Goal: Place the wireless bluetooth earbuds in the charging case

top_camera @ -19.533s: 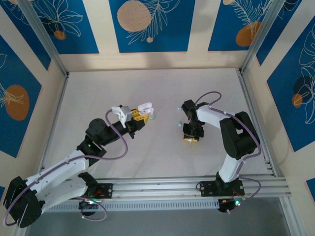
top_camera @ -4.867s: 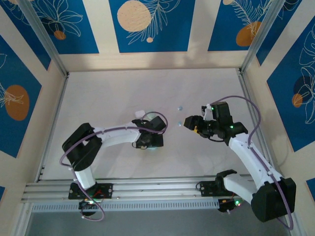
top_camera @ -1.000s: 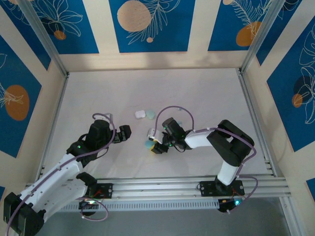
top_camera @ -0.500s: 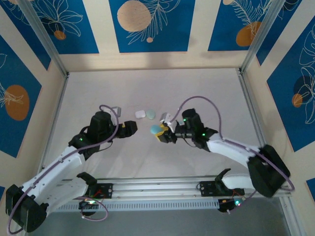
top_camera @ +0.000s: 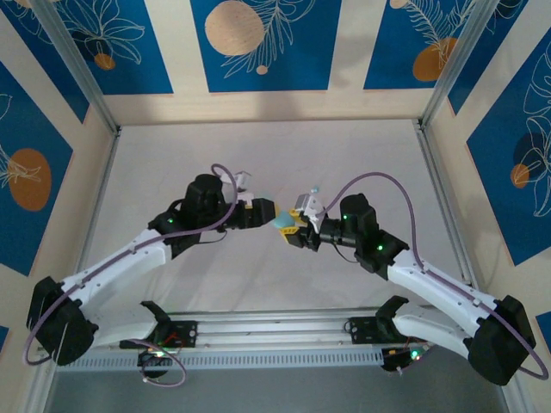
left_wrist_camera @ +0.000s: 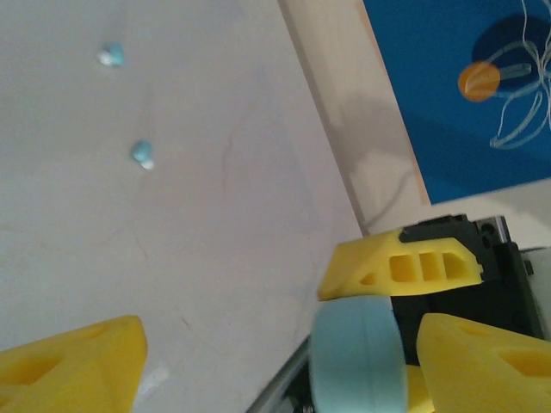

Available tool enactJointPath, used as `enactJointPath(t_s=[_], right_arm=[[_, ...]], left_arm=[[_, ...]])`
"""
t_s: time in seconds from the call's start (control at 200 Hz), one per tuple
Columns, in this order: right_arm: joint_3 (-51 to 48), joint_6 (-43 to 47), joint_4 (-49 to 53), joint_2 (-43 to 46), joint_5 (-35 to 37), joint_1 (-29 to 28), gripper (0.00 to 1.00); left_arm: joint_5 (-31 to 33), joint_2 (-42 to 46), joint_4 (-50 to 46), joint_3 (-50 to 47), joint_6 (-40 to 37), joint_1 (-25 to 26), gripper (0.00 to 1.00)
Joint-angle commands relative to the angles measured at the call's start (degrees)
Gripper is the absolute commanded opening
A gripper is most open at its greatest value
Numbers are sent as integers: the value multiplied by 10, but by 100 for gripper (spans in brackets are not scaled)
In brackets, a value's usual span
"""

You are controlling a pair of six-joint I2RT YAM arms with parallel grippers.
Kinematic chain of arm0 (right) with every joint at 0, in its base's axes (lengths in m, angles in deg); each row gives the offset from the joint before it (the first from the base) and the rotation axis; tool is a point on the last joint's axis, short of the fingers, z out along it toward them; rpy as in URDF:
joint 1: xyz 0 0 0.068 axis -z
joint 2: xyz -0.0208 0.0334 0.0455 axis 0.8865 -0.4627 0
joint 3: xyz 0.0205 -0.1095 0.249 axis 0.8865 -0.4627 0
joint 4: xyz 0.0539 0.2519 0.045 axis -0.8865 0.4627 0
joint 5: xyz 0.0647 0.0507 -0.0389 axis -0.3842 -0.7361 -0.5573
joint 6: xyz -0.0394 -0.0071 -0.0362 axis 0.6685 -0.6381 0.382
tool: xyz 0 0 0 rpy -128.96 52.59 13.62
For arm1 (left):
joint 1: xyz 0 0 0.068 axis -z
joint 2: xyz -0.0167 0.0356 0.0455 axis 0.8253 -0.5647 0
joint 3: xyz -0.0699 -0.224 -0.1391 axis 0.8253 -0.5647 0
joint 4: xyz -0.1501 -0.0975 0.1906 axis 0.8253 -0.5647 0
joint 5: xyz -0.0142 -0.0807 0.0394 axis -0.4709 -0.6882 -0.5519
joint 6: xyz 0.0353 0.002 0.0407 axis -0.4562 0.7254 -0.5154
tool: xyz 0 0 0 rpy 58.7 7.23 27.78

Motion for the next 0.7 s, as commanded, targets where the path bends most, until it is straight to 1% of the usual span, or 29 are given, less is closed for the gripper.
enactJointPath(t_s=[0.0,0.17,0.395,0.43,0.53,0.625,0.695], right_arm=[[-8,4,1,10,29,-10,29],[-8,5,-6,8,40,-14,30],[-5,-1,-10,4,75,-20,32],[-6,-1,-12,4,81,-22,32],[-5,3,-10,8,90,-24,34],[-3,11,-3,12,87,-24,42],[-2,32,7,18,54,-24,48]], left_arm=[[-25,-24,23,26,10,21,77],[-24,-41,41,30,21,32,57],[-34,-39,60,26,40,33,27],[-32,-39,63,26,47,34,25],[-26,-33,75,22,63,34,24],[-16,-24,81,20,80,34,21],[-1,-17,79,15,88,34,21]])
